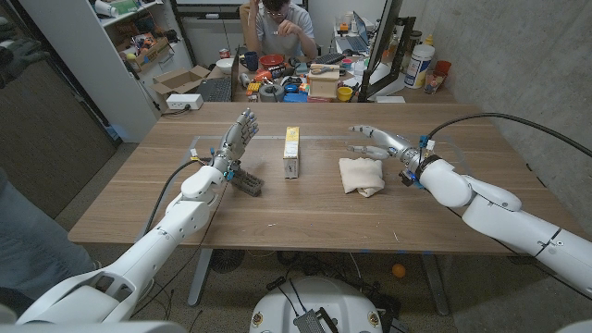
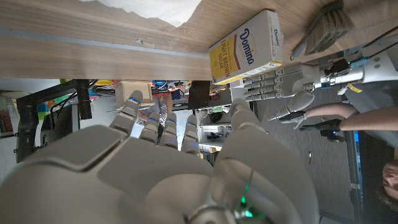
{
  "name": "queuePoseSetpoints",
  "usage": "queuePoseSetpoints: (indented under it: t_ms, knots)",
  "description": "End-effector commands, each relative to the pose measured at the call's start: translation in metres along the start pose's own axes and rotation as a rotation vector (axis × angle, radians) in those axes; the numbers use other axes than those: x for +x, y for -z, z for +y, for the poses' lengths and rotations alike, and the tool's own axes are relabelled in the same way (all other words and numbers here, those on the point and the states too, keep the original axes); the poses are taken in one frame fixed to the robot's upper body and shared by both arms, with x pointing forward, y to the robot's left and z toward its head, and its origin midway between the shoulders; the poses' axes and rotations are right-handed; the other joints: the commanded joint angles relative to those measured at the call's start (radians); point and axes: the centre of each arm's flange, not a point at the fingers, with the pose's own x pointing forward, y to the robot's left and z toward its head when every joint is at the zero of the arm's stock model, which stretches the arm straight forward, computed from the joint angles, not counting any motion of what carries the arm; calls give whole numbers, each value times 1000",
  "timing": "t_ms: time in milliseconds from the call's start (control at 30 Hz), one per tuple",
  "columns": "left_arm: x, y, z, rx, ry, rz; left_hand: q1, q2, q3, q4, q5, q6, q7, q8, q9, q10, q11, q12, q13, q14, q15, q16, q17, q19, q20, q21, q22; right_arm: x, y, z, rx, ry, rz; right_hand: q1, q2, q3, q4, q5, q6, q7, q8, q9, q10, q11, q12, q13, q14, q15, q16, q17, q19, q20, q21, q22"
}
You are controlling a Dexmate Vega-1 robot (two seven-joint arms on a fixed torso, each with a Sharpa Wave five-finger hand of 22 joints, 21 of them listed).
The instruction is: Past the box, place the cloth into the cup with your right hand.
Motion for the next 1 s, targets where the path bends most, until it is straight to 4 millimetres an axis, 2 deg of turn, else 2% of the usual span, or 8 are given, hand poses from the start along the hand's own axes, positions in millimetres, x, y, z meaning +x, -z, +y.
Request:
queuePoseSetpoints:
  t_ms: [33, 367, 700, 767, 800, 867, 933, 1000]
  knots:
    - [0, 2, -1, 2, 5, 6, 6, 7, -1, -1, 0, 12, -1, 3, 2, 5, -2, 10, 3, 8, -3, 6, 4, 0, 4, 0, 6, 5, -21, -1, -187, -55, -3, 23, -7, 1, -8, 5, -20, 1, -5, 3, -22, 7, -3, 2, -17, 8, -1, 3, -1, 9, -7, 3]
    - [-1, 5, -1, 1, 4, 13, 6, 9, -2, -1, -1, 14, -4, 2, 2, 6, -6, 9, 3, 8, -3, 5, 4, -2, 12, -1, 6, 7, -27, 2, -308, -105, 28, 61, -33, 7, -19, 14, -72, 8, -7, 5, -70, 25, -8, 3, -45, 30, 0, 3, 23, 10, -11, 2]
    - [-2, 5, -1, -2, 5, 13, 7, 11, -3, -1, -1, 17, -6, 2, 2, 9, -12, 10, 3, 7, -6, 4, 4, -4, 21, -2, 6, 12, -33, 6, -377, -197, 55, 84, -67, 5, -16, 27, -125, 23, -8, 6, -118, 46, -9, 5, -64, 61, 4, 3, 68, 10, -7, 3]
    - [-2, 6, -2, -3, 6, 14, 7, 12, -4, -1, -1, 18, -7, 2, 2, 9, -13, 9, 3, 7, -6, 4, 4, -4, 22, -2, 6, 14, -34, 6, -392, -217, 57, 88, -73, 4, -15, 30, -130, 23, -5, 6, -124, 47, -8, 5, -56, 64, 8, 3, 88, 9, -2, 5]
    - [-2, 6, -2, -4, 5, 14, 7, 12, -4, -1, -1, 19, -7, 2, 2, 9, -12, 9, 3, 7, -6, 4, 4, -4, 23, -2, 6, 14, -34, 6, -396, -222, 58, 93, -81, 3, -12, 33, -133, 24, -1, 6, -124, 47, -2, 5, -46, 63, 13, 4, 122, 8, 8, 6]
    - [-2, 7, -2, -5, 5, 16, 7, 12, -4, -1, -2, 19, -7, 2, 2, 9, -14, 9, 3, 7, -6, 4, 4, -5, 24, -2, 7, 16, -34, 6, -404, -240, 64, 97, -86, 3, -11, 36, -127, 20, 4, 6, -119, 47, 3, 6, -36, 63, 16, 4, 148, 7, 15, 7]
    - [-3, 8, -2, -5, 4, 16, 7, 12, -4, -1, -2, 19, -7, 2, 2, 10, -12, 9, 3, 6, -6, 4, 4, -5, 25, -3, 7, 16, -34, 5, -414, -254, 66, 106, -96, 3, -10, 40, -112, 13, 13, 7, -103, 47, 13, 7, -25, 63, 18, 4, 191, 8, 26, 7]
    - [-3, 9, -1, -7, 4, 17, 7, 13, -5, -1, -2, 19, -8, 2, 2, 9, -10, 9, 3, 6, -7, 4, 4, -6, 25, -3, 7, 17, -34, 5, -427, -268, 72, 108, -98, 3, -10, 41, -109, 7, 14, 7, -102, 47, 14, 7, -23, 64, 18, 4, 199, 9, 28, 7]
